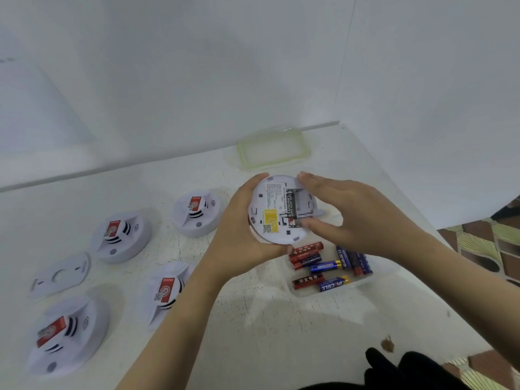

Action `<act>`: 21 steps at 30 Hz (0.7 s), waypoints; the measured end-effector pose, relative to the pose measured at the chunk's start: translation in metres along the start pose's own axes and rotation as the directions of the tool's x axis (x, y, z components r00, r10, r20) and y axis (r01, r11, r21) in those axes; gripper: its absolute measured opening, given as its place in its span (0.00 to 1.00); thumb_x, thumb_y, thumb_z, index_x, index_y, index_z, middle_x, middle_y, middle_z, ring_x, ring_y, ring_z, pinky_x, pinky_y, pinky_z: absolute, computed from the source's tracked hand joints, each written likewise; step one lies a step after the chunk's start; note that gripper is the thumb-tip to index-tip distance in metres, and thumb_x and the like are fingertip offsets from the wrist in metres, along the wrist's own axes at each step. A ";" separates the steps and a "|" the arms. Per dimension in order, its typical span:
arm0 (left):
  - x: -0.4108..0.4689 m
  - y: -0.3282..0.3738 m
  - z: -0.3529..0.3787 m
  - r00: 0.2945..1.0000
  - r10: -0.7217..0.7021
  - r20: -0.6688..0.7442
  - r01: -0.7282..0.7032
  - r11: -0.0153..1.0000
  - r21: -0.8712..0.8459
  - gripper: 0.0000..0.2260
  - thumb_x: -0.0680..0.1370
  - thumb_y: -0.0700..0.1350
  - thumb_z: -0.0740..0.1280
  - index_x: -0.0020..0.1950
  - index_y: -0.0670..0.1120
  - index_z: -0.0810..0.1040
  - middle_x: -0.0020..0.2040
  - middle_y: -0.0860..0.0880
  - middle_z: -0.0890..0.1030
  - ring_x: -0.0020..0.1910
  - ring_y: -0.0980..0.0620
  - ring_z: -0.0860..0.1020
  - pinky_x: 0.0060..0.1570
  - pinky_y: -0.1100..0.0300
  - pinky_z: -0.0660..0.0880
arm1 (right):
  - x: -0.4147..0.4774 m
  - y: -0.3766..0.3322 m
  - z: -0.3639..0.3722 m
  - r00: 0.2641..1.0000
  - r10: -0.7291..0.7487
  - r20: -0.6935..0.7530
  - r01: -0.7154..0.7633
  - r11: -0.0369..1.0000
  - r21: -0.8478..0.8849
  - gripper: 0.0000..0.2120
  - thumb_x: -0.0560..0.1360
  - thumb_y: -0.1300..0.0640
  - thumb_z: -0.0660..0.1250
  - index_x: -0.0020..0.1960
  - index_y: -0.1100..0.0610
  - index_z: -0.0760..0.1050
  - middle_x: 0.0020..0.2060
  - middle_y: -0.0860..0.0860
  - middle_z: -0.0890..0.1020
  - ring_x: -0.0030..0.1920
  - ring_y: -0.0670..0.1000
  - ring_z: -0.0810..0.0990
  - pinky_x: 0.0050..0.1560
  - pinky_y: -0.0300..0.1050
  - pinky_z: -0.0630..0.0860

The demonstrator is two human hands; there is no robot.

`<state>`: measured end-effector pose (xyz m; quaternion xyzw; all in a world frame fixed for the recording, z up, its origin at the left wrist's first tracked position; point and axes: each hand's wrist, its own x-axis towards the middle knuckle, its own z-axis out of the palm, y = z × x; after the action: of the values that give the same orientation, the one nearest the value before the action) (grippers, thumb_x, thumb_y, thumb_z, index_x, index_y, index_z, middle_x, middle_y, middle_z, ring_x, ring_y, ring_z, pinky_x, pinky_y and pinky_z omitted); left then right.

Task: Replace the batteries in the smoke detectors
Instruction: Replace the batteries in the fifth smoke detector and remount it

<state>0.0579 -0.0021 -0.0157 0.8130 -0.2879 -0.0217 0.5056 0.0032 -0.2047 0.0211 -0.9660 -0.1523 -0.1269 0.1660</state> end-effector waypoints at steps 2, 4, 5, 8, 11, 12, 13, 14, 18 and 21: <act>0.001 0.001 0.000 1.000 0.008 0.011 -0.008 1.000 0.016 0.46 0.59 0.38 0.83 0.72 0.48 0.64 0.64 0.53 0.72 0.60 0.69 0.70 0.52 0.77 0.69 | 0.003 0.001 -0.003 0.999 -0.050 -0.008 0.050 0.999 -0.015 0.33 0.71 0.44 0.66 0.71 0.60 0.67 0.65 0.54 0.75 0.59 0.56 0.79 0.55 0.52 0.77; 0.002 0.001 0.002 1.000 0.011 0.018 -0.011 1.000 0.011 0.46 0.59 0.39 0.83 0.72 0.49 0.64 0.64 0.52 0.72 0.61 0.68 0.71 0.54 0.76 0.69 | 0.005 0.002 -0.004 0.994 -0.101 -0.034 0.099 0.994 -0.044 0.32 0.69 0.45 0.68 0.68 0.62 0.70 0.61 0.55 0.79 0.53 0.57 0.82 0.48 0.53 0.80; 0.002 0.002 0.003 1.000 0.012 0.022 -0.012 1.000 0.003 0.46 0.59 0.41 0.83 0.72 0.49 0.64 0.64 0.52 0.72 0.61 0.67 0.71 0.55 0.74 0.70 | 0.007 0.002 -0.004 0.992 -0.121 -0.043 0.118 0.991 -0.068 0.32 0.69 0.45 0.67 0.66 0.62 0.72 0.58 0.56 0.80 0.49 0.57 0.83 0.45 0.52 0.81; 0.002 0.003 0.005 1.000 0.005 0.025 -0.004 1.000 -0.019 0.45 0.59 0.46 0.81 0.72 0.48 0.64 0.65 0.52 0.72 0.62 0.64 0.72 0.57 0.69 0.73 | 0.009 0.001 -0.002 0.983 -0.177 -0.039 0.171 0.976 -0.136 0.31 0.69 0.43 0.63 0.63 0.65 0.74 0.51 0.56 0.84 0.36 0.57 0.83 0.34 0.48 0.80; 0.001 0.003 0.006 0.999 0.003 0.032 -0.002 1.000 -0.029 0.45 0.60 0.50 0.80 0.73 0.48 0.64 0.66 0.52 0.72 0.63 0.61 0.72 0.58 0.65 0.75 | 0.010 0.002 0.001 0.975 -0.221 -0.024 0.214 0.962 -0.169 0.32 0.68 0.43 0.59 0.60 0.68 0.75 0.45 0.57 0.85 0.28 0.54 0.78 0.27 0.43 0.75; 0.001 0.003 0.005 0.999 0.004 0.034 -0.003 1.000 -0.026 0.45 0.60 0.51 0.80 0.73 0.48 0.64 0.66 0.52 0.72 0.64 0.61 0.72 0.59 0.63 0.75 | 0.010 0.003 0.002 0.973 -0.230 -0.013 0.224 0.957 -0.182 0.32 0.68 0.43 0.59 0.60 0.69 0.75 0.44 0.57 0.85 0.27 0.54 0.77 0.26 0.42 0.74; 0.001 0.003 0.005 0.999 0.005 0.035 -0.004 1.000 -0.025 0.45 0.60 0.51 0.80 0.73 0.49 0.64 0.66 0.52 0.72 0.64 0.60 0.72 0.59 0.62 0.75 | 0.011 0.003 0.003 0.972 -0.237 -0.001 0.232 0.953 -0.195 0.33 0.68 0.44 0.59 0.59 0.70 0.75 0.44 0.58 0.85 0.26 0.54 0.77 0.25 0.40 0.73; 0.001 0.002 0.005 0.999 0.004 0.033 -0.003 1.000 -0.024 0.44 0.60 0.50 0.80 0.72 0.49 0.64 0.65 0.52 0.72 0.64 0.59 0.73 0.59 0.60 0.75 | 0.011 0.003 0.003 0.971 -0.241 0.010 0.238 0.950 -0.204 0.33 0.68 0.44 0.59 0.59 0.70 0.75 0.44 0.59 0.85 0.26 0.53 0.77 0.26 0.39 0.71; 0.002 0.000 0.004 1.000 -0.003 0.024 0.003 1.000 -0.022 0.44 0.59 0.48 0.81 0.72 0.49 0.65 0.64 0.53 0.73 0.63 0.60 0.73 0.59 0.66 0.74 | 0.012 0.003 0.002 0.964 -0.263 0.024 0.263 0.947 -0.184 0.32 0.67 0.46 0.58 0.60 0.69 0.75 0.47 0.59 0.84 0.25 0.52 0.76 0.27 0.37 0.69; 0.002 0.000 0.002 1.000 -0.014 0.009 0.014 0.999 -0.031 0.45 0.59 0.44 0.82 0.72 0.46 0.64 0.64 0.53 0.73 0.62 0.63 0.73 0.56 0.69 0.73 | 0.012 0.003 0.003 0.958 -0.284 0.026 0.285 0.944 -0.168 0.28 0.69 0.48 0.58 0.62 0.65 0.75 0.56 0.62 0.80 0.25 0.54 0.75 0.29 0.39 0.70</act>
<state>0.0593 -0.0046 -0.0163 0.8070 -0.2840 -0.0331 0.5167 0.0158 -0.2035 0.0205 -0.9446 -0.2789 -0.1612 0.0629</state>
